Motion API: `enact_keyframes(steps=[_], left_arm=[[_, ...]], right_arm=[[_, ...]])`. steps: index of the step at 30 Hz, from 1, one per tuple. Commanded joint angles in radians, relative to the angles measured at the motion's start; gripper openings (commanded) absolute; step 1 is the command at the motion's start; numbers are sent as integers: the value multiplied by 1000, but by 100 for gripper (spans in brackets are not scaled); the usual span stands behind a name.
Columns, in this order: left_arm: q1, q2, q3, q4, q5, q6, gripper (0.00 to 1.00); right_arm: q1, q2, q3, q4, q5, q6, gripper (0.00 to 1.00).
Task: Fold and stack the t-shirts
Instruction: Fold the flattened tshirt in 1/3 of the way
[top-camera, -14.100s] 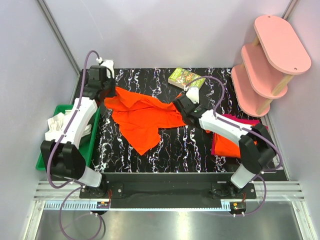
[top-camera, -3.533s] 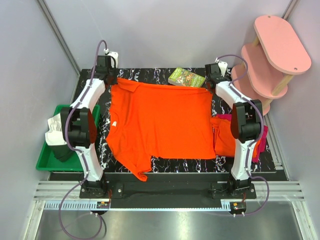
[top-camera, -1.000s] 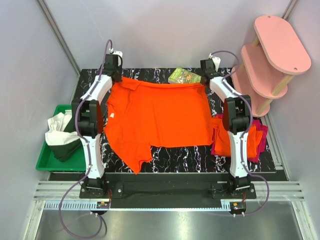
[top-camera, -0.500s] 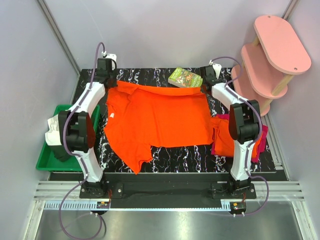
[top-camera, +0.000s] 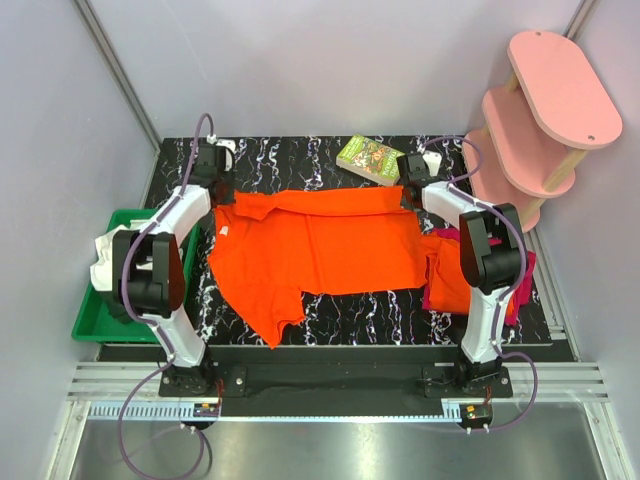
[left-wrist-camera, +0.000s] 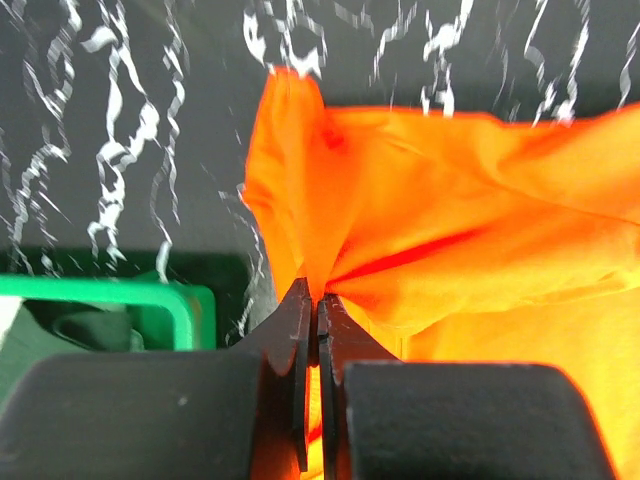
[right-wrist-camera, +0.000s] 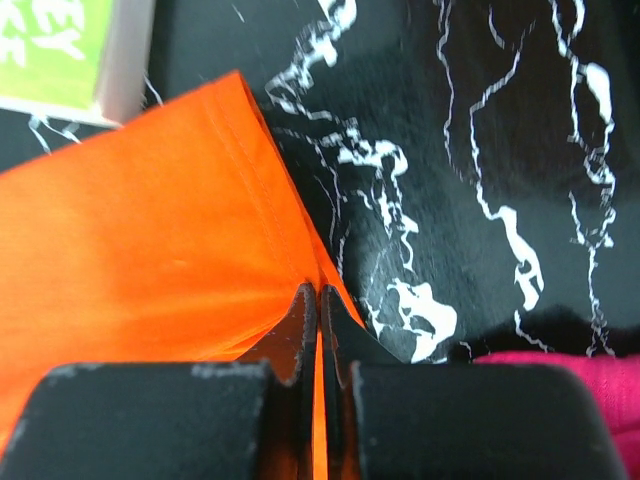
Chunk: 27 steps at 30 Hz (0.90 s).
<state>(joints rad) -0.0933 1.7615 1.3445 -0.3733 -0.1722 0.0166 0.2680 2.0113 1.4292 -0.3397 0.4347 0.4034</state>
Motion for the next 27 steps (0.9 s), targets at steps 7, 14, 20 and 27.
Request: enact_keyframes(steps=[7, 14, 20, 27], left_arm=[[-17, 24, -41, 8, 11, 11, 0], [-17, 52, -41, -18, 14, 9, 0], [-19, 59, -56, -33, 4, 11, 0], [-17, 75, -62, -53, -15, 9, 0]], right_arm=[[2, 13, 5, -4, 22, 52, 0], [2, 46, 22, -64, 24, 84, 0], [2, 75, 39, -113, 16, 112, 0], [-13, 101, 50, -166, 16, 152, 0]])
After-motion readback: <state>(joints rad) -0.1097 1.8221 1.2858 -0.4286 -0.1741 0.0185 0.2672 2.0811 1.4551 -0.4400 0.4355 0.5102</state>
